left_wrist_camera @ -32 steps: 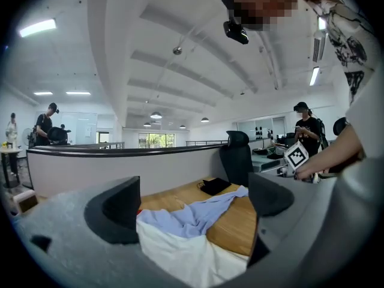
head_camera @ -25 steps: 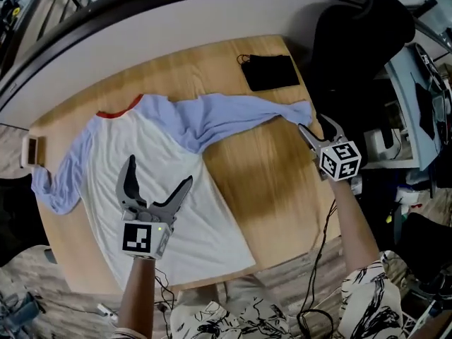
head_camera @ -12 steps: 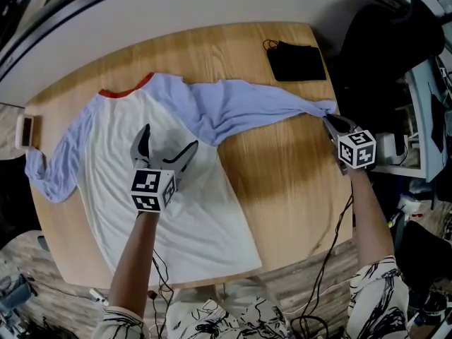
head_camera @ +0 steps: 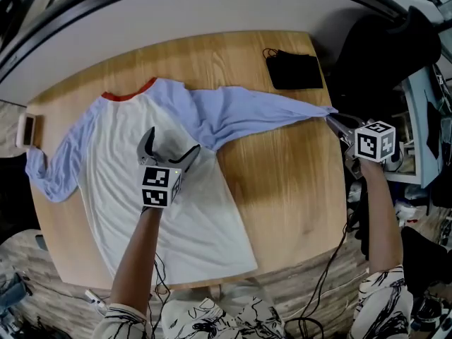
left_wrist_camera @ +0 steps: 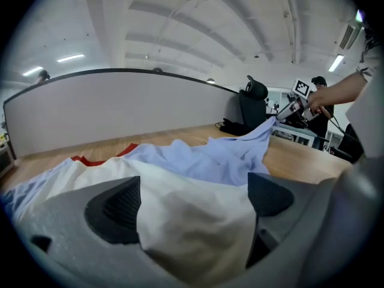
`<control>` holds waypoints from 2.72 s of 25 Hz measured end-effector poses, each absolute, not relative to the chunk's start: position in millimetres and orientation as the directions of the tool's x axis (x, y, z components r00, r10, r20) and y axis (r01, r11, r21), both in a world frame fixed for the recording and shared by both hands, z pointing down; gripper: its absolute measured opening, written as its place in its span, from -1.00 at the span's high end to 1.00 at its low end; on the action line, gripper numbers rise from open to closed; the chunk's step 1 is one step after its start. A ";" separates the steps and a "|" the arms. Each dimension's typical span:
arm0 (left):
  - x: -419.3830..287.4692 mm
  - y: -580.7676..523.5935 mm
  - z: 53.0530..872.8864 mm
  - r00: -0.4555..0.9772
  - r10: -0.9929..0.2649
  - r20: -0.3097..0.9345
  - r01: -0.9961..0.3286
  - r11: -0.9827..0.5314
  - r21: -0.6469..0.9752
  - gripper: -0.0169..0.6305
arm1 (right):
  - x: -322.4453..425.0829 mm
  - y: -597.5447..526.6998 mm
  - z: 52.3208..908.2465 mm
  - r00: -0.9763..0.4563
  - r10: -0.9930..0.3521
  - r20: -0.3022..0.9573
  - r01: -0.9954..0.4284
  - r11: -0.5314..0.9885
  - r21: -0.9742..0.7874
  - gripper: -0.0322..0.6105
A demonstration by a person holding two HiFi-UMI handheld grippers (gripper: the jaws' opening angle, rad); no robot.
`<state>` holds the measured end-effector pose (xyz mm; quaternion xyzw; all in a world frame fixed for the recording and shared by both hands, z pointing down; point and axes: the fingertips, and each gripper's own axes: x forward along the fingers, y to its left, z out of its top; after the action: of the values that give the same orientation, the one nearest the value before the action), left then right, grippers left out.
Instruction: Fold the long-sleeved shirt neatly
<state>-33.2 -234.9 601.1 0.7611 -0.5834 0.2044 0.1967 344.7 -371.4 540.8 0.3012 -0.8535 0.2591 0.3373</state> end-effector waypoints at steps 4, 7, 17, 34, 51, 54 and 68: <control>-31.5 -234.9 605.4 0.226 -0.790 0.569 -0.969 -0.240 0.052 -0.74 | 316.8 -372.7 490.9 -0.707 -0.274 0.652 -0.643 0.632 -0.432 0.79; -30.9 -234.8 607.7 0.218 -0.780 0.587 -0.970 -0.239 0.043 -0.74 | 295.3 -367.1 461.9 -0.752 -0.246 0.611 -0.602 0.634 -0.485 0.79; -28.7 -236.8 614.2 0.206 -0.759 0.618 -0.970 -0.242 0.026 -0.73 | 192.4 -322.0 372.9 -0.817 -0.246 0.522 -0.501 0.751 -0.430 0.79; -23.9 -236.1 619.2 0.207 -0.723 0.659 -0.963 -0.269 0.007 -0.73 | -11.2 -243.0 287.5 -0.923 -0.061 0.380 -0.243 0.858 -0.452 0.79; -57.2 -189.5 583.6 0.205 -0.802 0.561 -0.968 -0.250 -0.005 -0.74 | -112.3 -198.3 293.7 -0.916 0.075 0.394 -0.125 0.880 -0.458 0.79; -86.4 -157.0 552.2 0.161 -0.856 0.491 -0.983 -0.182 0.004 -0.74 | -130.8 -189.6 313.9 -0.904 0.099 0.416 -0.118 0.877 -0.465 0.79; -159.0 -26.6 427.3 0.139 -0.973 0.186 -0.989 -0.127 0.073 -0.74 | -231.3 -143.3 483.2 -0.795 0.153 0.587 -0.213 0.836 -0.506 0.78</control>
<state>-159.0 -26.6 427.3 0.7493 -0.6546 0.0463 0.0891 -231.3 -143.3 483.2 0.0166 -0.9032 0.2861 0.3196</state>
